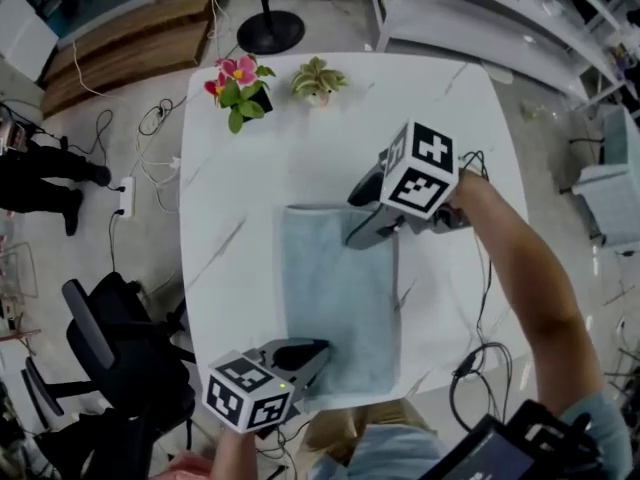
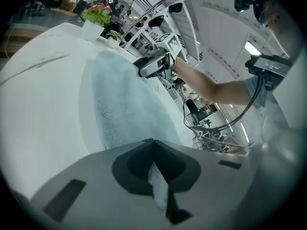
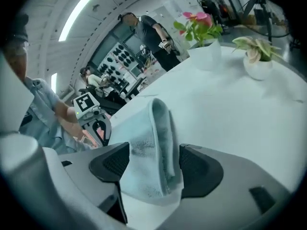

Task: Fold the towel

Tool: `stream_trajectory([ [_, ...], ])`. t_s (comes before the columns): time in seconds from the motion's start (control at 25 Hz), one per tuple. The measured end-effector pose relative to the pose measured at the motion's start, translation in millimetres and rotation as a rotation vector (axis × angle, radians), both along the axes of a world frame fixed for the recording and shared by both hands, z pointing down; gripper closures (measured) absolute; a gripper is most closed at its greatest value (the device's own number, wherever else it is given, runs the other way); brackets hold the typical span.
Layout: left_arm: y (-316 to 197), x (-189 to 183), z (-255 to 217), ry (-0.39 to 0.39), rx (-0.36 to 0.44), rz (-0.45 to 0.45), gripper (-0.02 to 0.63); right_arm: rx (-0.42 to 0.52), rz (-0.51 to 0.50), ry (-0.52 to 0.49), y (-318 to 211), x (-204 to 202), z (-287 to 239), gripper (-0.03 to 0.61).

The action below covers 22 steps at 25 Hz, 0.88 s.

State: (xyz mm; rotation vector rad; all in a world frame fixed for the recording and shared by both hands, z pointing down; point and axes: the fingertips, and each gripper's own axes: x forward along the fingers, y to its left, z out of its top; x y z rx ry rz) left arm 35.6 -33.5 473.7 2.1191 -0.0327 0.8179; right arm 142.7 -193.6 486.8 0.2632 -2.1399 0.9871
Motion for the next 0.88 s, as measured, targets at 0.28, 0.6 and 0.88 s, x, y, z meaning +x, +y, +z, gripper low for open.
stream_trajectory([
  [0.28, -3.0, -1.7, -0.7, 0.034, -0.004, -0.026, 0.606, -0.138, -0.128, -0.033, 5.5, -23.8, 8.1, 0.444],
  [0.6, 9.0, -5.1, -14.0, 0.039, 0.041, -0.052, 0.606, 0.105, -0.089, 0.042, 11.7, -28.8, -41.2, 0.491],
  [0.88, 42.8, -19.9, -35.6, 0.057, 0.084, -0.069, 0.606, 0.442, -0.125, 0.22, 46.7, -53.3, -100.2, 0.494],
])
